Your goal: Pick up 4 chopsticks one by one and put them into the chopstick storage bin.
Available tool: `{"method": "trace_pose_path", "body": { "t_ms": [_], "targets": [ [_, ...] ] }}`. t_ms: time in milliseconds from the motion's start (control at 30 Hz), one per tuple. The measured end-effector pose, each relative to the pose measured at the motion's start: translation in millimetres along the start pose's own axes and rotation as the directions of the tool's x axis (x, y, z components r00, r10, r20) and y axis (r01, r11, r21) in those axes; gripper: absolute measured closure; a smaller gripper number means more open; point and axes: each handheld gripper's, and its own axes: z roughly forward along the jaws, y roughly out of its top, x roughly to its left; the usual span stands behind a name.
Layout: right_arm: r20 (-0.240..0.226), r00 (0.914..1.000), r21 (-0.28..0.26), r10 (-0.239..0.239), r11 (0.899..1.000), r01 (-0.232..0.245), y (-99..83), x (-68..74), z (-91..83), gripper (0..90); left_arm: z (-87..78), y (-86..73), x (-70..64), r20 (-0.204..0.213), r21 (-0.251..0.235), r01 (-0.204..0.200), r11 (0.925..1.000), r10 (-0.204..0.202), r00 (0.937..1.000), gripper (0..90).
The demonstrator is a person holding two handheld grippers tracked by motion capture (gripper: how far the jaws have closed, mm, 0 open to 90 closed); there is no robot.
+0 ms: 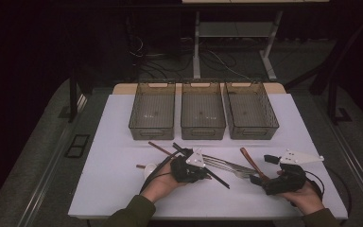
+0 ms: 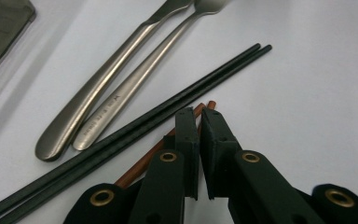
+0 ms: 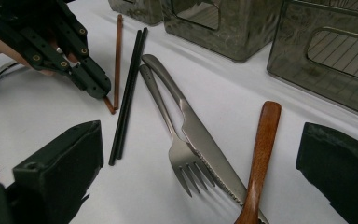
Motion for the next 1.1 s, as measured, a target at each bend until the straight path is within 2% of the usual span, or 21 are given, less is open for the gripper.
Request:
{"method": "trace_pose_path", "body": {
  "t_ms": [33, 167, 233, 300, 367, 433, 567, 700, 833, 967, 1100],
  "targets": [
    [0.0, 1.0, 0.0, 0.0, 1.0, 0.0, 0.0, 0.0, 0.0, 0.7, 1.8, -0.1, -1.0, -0.002, -0.024, 0.027, 0.9993, -0.027, 0.9996, 84.6],
    [-0.001, 1.0, -0.001, -0.001, 1.0, 0.001, 0.1, 0.2, -0.2, 0.7, -1.4, -0.3, 1.0, 0.026, -0.028, 0.035, 0.999, -0.035, 0.9991, 82.3],
    [-0.001, 1.0, -0.002, 0.0, 1.0, 0.0, 0.1, 0.0, -0.4, 0.7, -7.8, 0.3, 2.7, 0.031, -0.052, 0.05, 0.9974, -0.049, 0.9983, 79.7],
    [0.0, 1.0, -0.003, 0.001, 1.0, -0.001, 0.0, -0.2, -0.6, 0.7, -17.7, 0.5, 4.7, 0.042, -0.078, 0.088, 0.993, -0.085, 0.9955, 76.2],
    [0.0, 1.0, -0.002, 0.002, 1.0, -0.002, 0.0, -0.3, -0.6, 0.7, -29.5, -1.1, 9.4, 0.034, -0.105, 0.104, 0.989, -0.101, 0.9943, 73.8],
    [0.0, 1.0, -0.002, 0.002, 1.0, -0.002, 0.0, -0.3, -0.6, 0.7, -42.8, -5.8, 15.8, 0.008, -0.119, 0.115, 0.9862, -0.114, 0.9934, 73.1],
    [-0.002, 1.0, 0.0, 0.0, 1.0, 0.0, 0.0, -0.1, -0.4, 0.7, -66.5, -22.9, 29.8, -0.031, -0.15, 0.159, 0.9758, -0.165, 0.9857, 73.2],
    [-0.002, 1.0, 0.0, 0.0, 1.0, 0.0, 0.0, -0.1, -0.3, 0.7, -81.5, -43.9, 38.9, -0.073, -0.133, 0.19, 0.9729, -0.2, 0.977, 74.8],
    [-0.002, 1.0, 0.001, 0.0, 1.0, 0.0, 0.0, -0.1, -0.3, 0.7, -87.6, -61.9, 42.6, -0.096, -0.094, 0.215, 0.9721, -0.224, 0.9699, 75.4],
    [-0.002, 1.0, 0.0, 0.001, 1.0, -0.001, -0.1, -0.1, -1.0, 0.7, -90.8, -73.0, 40.7, -0.108, -0.055, 0.228, 0.972, -0.233, 0.9664, 80.9],
    [-0.002, 1.0, -0.001, 0.0, 1.0, 0.0, -0.1, -0.1, -1.0, 0.7, -90.6, -78.7, 34.5, -0.113, -0.04, 0.254, 0.9663, -0.257, 0.9598, 86.4]
  ]
}}
